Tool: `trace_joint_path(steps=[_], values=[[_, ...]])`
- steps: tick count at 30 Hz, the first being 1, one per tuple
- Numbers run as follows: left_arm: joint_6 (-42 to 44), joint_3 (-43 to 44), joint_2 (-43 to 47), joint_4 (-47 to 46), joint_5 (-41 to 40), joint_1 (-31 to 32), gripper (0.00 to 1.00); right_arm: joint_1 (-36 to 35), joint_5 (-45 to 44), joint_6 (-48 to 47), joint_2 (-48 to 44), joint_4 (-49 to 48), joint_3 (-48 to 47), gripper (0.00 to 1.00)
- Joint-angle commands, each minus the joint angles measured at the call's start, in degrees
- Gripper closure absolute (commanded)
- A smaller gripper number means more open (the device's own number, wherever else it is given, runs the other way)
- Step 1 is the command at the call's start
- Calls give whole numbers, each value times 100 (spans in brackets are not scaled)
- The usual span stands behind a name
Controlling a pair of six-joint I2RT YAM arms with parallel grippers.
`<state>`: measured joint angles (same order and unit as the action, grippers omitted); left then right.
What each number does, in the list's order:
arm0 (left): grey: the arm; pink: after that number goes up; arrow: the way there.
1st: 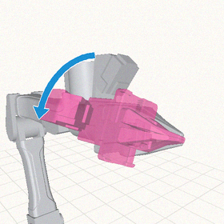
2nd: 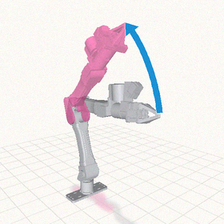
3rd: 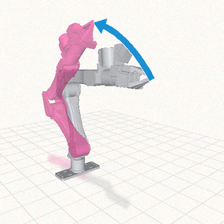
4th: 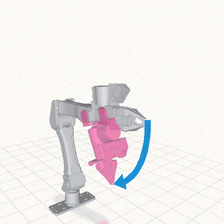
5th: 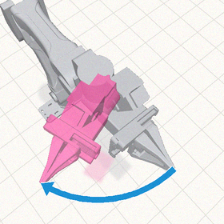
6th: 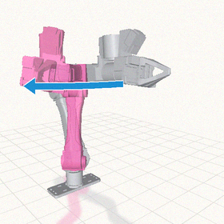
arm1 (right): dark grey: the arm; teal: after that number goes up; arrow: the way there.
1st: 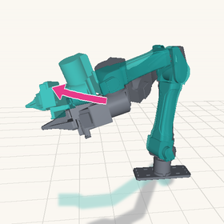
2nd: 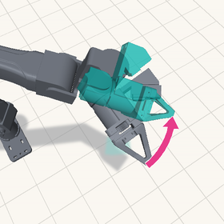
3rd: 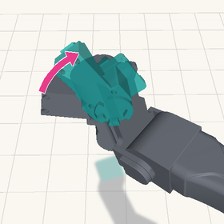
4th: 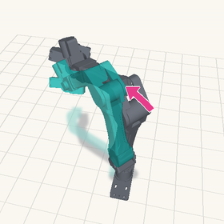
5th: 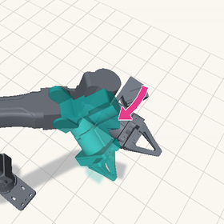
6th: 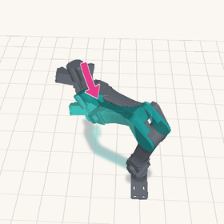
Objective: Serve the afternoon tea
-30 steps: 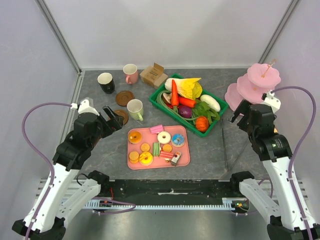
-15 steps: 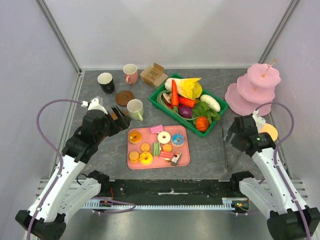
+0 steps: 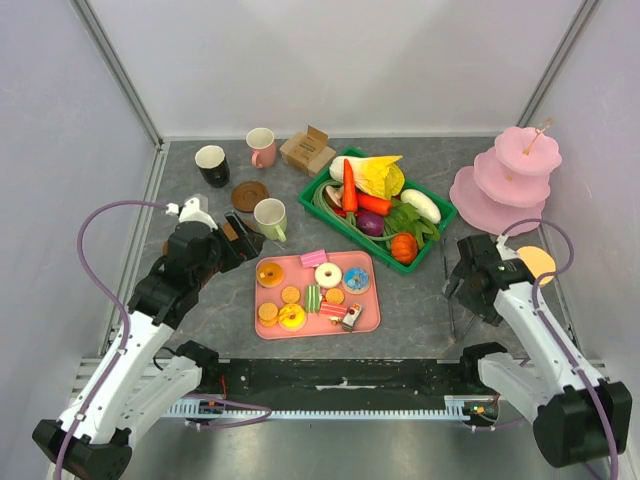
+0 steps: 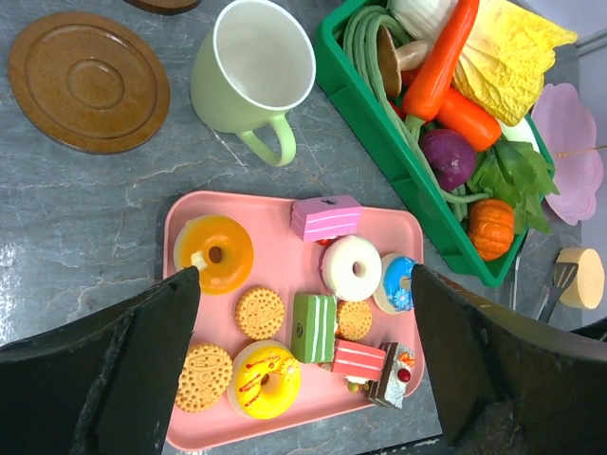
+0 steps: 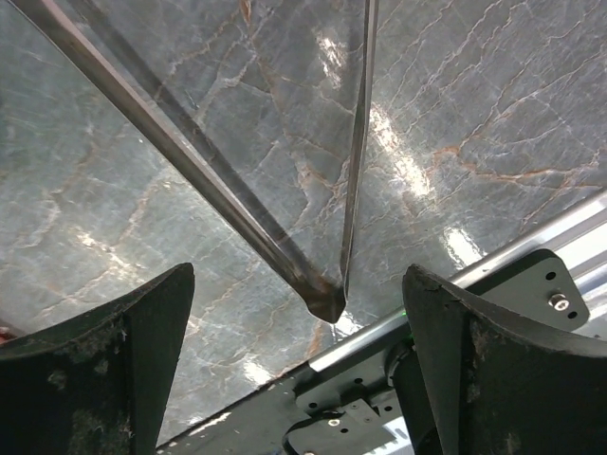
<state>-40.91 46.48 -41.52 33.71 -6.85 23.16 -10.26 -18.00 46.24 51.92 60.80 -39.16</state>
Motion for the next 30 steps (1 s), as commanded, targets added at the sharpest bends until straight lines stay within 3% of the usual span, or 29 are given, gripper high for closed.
trace_joint_path(steps=[1,21,30], values=[[74,-34,12,-374,44,-13,2,-37,156,-361,415,-173,-162,2],[311,-69,74,-902,-220,-22,2,-266,-529,34,2296,-595,-329,2],[311,-78,65,-919,-299,-13,2,-64,-345,-203,2270,-2053,452,2]])
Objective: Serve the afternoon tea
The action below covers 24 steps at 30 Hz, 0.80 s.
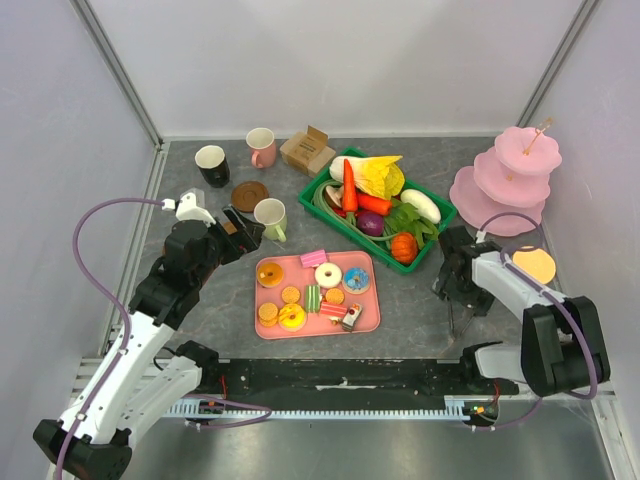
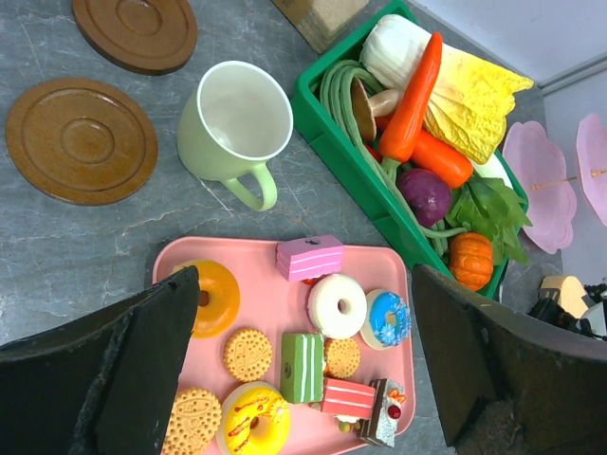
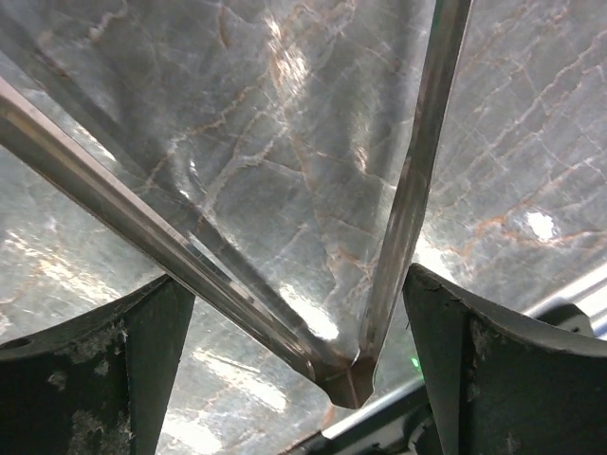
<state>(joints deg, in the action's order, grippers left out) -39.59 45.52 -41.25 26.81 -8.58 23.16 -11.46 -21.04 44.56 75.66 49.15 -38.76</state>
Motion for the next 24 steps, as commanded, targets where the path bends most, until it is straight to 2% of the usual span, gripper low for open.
trace_joint_path(steps=[1,8,10,24], values=[[171,10,39,-229,-118,-22,2,74,-50,-17,-191,-1011,492,2],[163,1,-23,-264,-118,-13,2,206,-173,96,-727,-1434,782,2],[171,-8,-58,-290,-118,-22,2,250,46,115,-824,-1749,896,2],[180,1,-111,-290,-65,-22,2,338,-436,318,-772,-2215,1248,2]])
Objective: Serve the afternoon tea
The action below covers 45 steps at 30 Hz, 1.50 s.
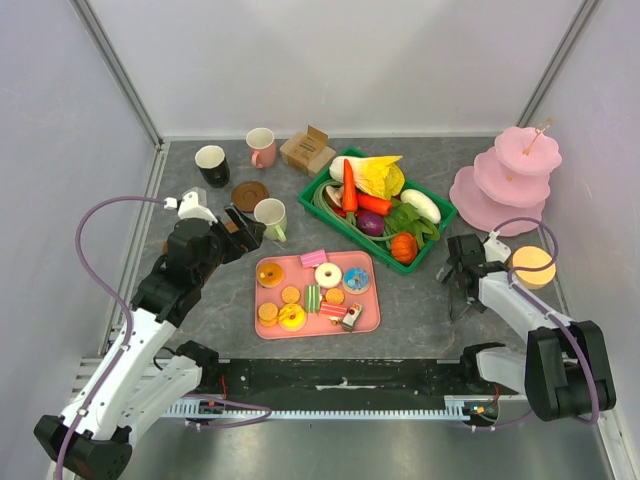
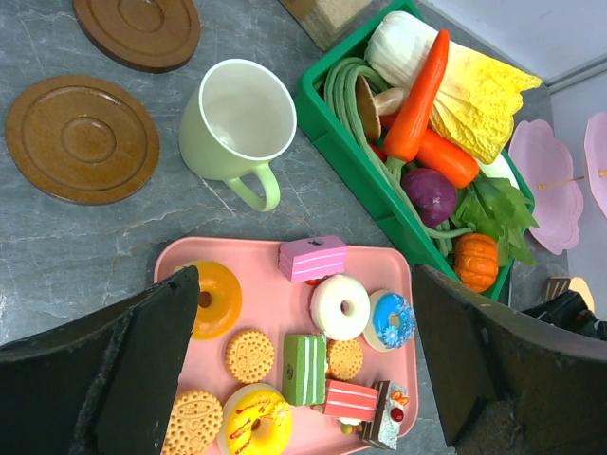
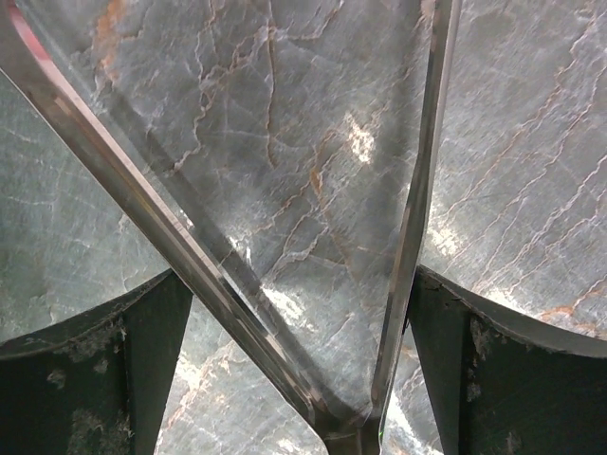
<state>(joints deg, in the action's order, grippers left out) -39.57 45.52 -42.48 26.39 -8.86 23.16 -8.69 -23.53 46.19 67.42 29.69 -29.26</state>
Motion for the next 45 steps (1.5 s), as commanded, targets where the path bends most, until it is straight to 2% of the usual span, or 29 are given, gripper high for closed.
trace_joint_path(steps=[1,6,10,21,27,32,36,39,45], values=[[169,-8,12,-240,-45,-13,2,60,-161,-56,-26,-454,376,2],[152,-8,-50,-292,-72,-22,2,69,191,-393,-773,-1561,912,2],[187,1,-94,-327,-98,-13,2,69,243,-462,-985,-1642,939,2],[283,-52,3,-407,-212,-13,2,69,-380,-234,464,-720,26,2],[362,-78,3,-495,-212,-13,2,69,-231,-365,852,-781,-124,2],[398,-78,-76,-512,-221,-13,2,69,-90,-462,773,-939,-19,2],[389,-78,-76,-495,-204,-22,2,69,-161,-348,545,-939,69,10],[363,-87,-68,-503,-168,-22,2,78,-240,-287,369,-913,139,23],[310,-69,-24,-433,-116,-22,2,69,-310,-330,-114,-466,70,41]])
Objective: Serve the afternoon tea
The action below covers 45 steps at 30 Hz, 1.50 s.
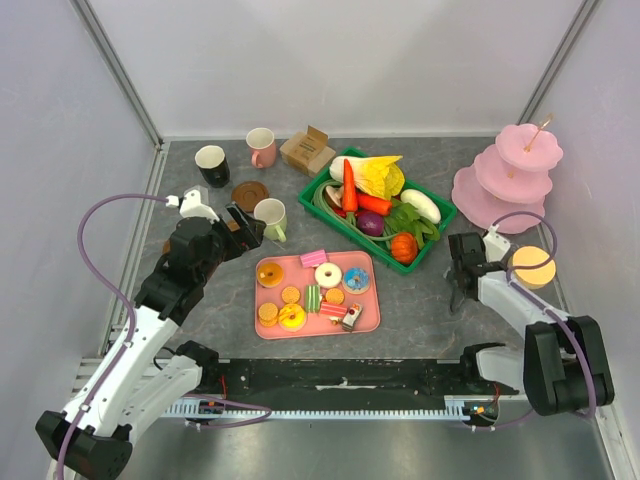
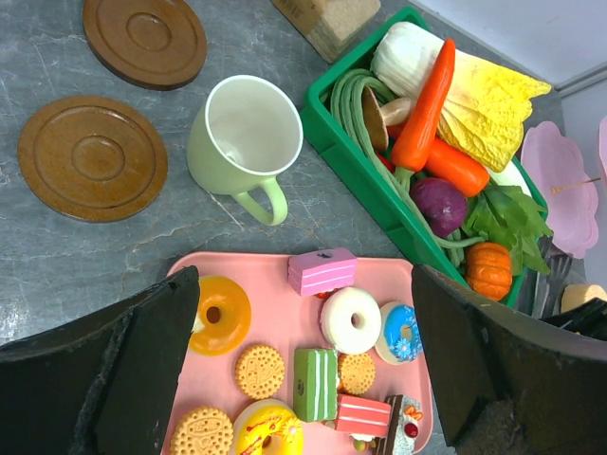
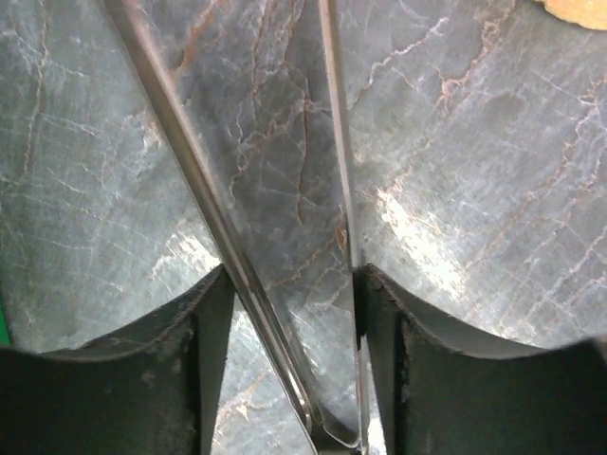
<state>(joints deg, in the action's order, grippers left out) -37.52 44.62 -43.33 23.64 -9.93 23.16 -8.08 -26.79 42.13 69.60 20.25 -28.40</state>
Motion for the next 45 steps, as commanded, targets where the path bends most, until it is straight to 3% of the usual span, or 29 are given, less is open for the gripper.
trace_joint_path(steps=[1,6,11,20,29,38,45], values=[[87,20,88,-140,9,-22,2,8,33,67,-455,602,-60,43],[-18,3,202,-105,105,-13,2,8,445,76,-1316,1244,-165,50],[-71,38,307,0,211,-13,2,8,1376,-99,-2108,1788,-393,48],[-151,143,439,220,404,-13,3,17,2238,-600,-3136,2615,-1930,49],[-177,187,536,387,545,-13,3,8,2932,-1452,-3234,3002,-3285,49],[-238,161,413,475,677,-13,3,17,6077,-2306,-2777,3100,-3576,50],[-300,161,325,563,730,-22,3,-53,6765,-2674,-2794,3125,-3286,51]])
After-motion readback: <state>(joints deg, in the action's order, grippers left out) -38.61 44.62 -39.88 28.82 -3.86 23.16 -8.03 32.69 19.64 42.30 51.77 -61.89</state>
